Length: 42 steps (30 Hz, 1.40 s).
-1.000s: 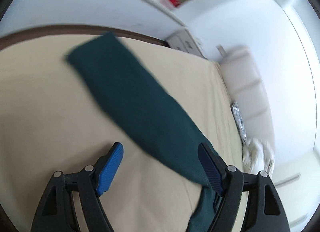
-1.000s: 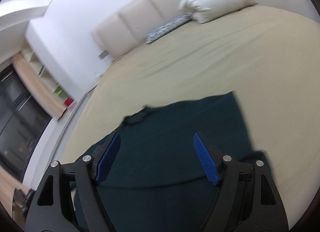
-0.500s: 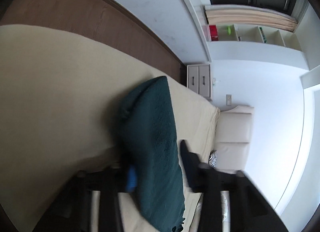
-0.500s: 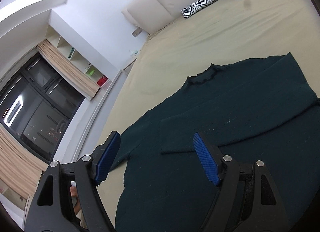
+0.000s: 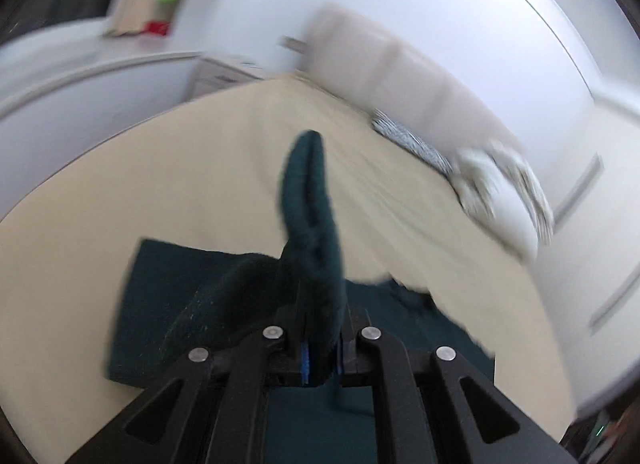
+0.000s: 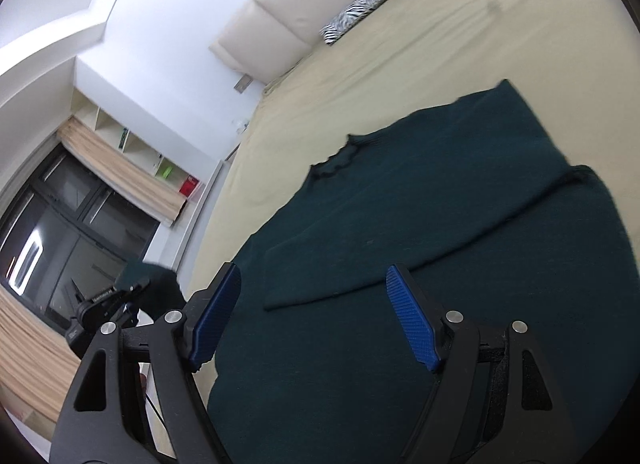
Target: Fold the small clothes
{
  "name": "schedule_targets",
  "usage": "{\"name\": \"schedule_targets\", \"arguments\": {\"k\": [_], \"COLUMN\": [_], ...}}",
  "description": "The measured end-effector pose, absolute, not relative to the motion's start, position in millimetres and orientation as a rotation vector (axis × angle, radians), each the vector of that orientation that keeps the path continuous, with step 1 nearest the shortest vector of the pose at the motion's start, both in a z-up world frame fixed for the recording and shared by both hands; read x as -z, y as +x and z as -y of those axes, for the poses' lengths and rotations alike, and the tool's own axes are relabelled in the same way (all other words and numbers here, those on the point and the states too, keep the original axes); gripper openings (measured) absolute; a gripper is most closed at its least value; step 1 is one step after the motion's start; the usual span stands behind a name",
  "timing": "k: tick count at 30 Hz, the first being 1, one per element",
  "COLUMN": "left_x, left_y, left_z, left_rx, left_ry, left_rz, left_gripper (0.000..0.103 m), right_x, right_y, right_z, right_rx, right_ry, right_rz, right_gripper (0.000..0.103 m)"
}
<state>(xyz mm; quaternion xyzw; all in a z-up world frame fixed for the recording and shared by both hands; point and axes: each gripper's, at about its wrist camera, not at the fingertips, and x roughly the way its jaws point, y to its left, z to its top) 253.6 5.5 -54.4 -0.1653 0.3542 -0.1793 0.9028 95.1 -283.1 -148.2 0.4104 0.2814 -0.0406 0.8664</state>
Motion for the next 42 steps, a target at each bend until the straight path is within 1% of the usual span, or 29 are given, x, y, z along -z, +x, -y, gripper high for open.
{"name": "schedule_targets", "arguments": {"k": [2, 3, 4, 6, 8, 9, 11, 12, 13, 16, 18, 19, 21, 22, 24, 25, 26, 27, 29, 30, 31, 32, 33, 36, 38, 42], "left_x": [76.1, 90.2, 109.3, 120.5, 128.4, 126.3, 116.0, 112.7, 116.2, 114.3, 118.1, 123.9, 136.7, 141.7, 149.2, 152.2, 155.5, 158.5, 160.7, 160.0, 159.5, 158.5, 158.5, 160.8, 161.2, 152.5], "left_y": [241.4, 234.3, 225.9, 209.7, 203.1, 205.1, 206.3, 202.7, 185.9, 174.4, 176.3, 178.9, 183.7, 184.3, 184.2, 184.4, 184.7, 185.3, 183.8, 183.2, 183.7, 182.9, 182.4, 180.0, 176.5, 170.3], "left_z": [64.1, 89.3, 115.4, 131.4, 126.4, 117.8, 99.8, 82.9, 72.7, 37.1, 11.0, 0.2, -14.4, -18.1, -24.9, -26.2, -27.7, -28.9, -32.4, -30.4, -31.0, -33.9, -35.9, -40.3, -41.2, -47.4], "left_rx": [0.457, 0.478, 0.484, 0.461, 0.454, 0.46, 0.46, 0.45, 0.449, 0.432, 0.396, 0.381, 0.354, 0.352, 0.35, 0.349, 0.352, 0.354, 0.361, 0.364, 0.367, 0.37, 0.373, 0.373, 0.374, 0.368], "left_ry": [-0.21, -0.153, -0.072, 0.021, 0.037, 0.014, -0.05, -0.082, -0.1, -0.177, -0.254, -0.288, -0.323, -0.331, -0.333, -0.328, -0.329, -0.336, -0.353, -0.357, -0.369, -0.383, -0.392, -0.394, -0.397, -0.419], "left_rz": [-0.77, -0.8, -0.839, -0.854, -0.867, -0.87, -0.847, -0.824, -0.812, -0.782, -0.789, -0.803, -0.848, -0.86, -0.875, -0.88, -0.884, -0.887, -0.887, -0.886, -0.885, -0.884, -0.884, -0.897, -0.904, -0.89], "left_gripper": [0.029, 0.054, 0.068, 0.07, 0.071, 0.075, 0.086, 0.096, 0.097, 0.096, 0.093, 0.087, 0.078, 0.074, 0.068, 0.065, 0.064, 0.062, 0.062, 0.062, 0.061, 0.061, 0.061, 0.056, 0.056, 0.055], "right_x": [150.2, 153.0, 157.8, 165.2, 171.9, 175.3, 181.3, 184.2, 186.3, 187.7, 187.5, 187.9, 194.8, 198.0, 207.2, 212.4, 215.0, 216.6, 217.1, 215.8, 214.0, 211.3, 208.4, 186.4, 177.2, 175.3], "right_y": [82.8, 77.6, 73.0, 66.7, 64.5, 65.1, 70.5, 75.3, 82.8, 113.5, 140.0, 154.1, 182.0, 191.1, 210.9, 219.4, 225.4, 230.8, 237.8, 239.1, 239.3, 238.4, 236.9, 228.1, 223.3, 215.9], "right_z": [295.9, 302.4, 308.6, 318.4, 322.9, 324.5, 324.8, 322.9, 319.1, 301.9, 285.6, 278.0, 265.6, 262.0, 257.3, 253.6, 248.9, 243.3, 234.0, 231.4, 230.7, 231.9, 234.1, 245.5, 263.6, 290.6], "right_rx": [0.112, 0.128, 0.147, 0.172, 0.194, 0.195, 0.179, 0.171, 0.155, 0.096, 0.043, 0.037, 0.018, 0.018, 0.032, 0.032, 0.036, 0.048, 0.057, 0.063, 0.071, 0.071, 0.069, 0.104, 0.117, 0.179], "right_ry": [0.882, 0.892, 0.904, 0.921, 0.917, 0.916, 0.915, 0.915, 0.916, 0.903, 0.87, 0.846, 0.831, 0.832, 0.831, 0.83, 0.821, 0.791, 0.741, 0.717, 0.695, 0.685, 0.684, 0.643, 0.657, 0.629], "right_rz": [-0.582, -0.581, -0.584, -0.598, -0.623, -0.637, -0.658, -0.667, -0.675, -0.706, -0.739, -0.761, -0.817, -0.84, -0.904, -0.934, -0.954, -0.973, -0.99, -0.996, -0.999, -0.995, -0.985, -0.934, -0.908, -0.915], "right_gripper": [0.075, 0.075, 0.075, 0.075, 0.076, 0.076, 0.076, 0.076, 0.076, 0.076, 0.075, 0.075, 0.073, 0.069, 0.063, 0.057, 0.048, 0.044, 0.03, 0.025, 0.01, 0.007, 0.007, 0.007, 0.007, 0.007]}}
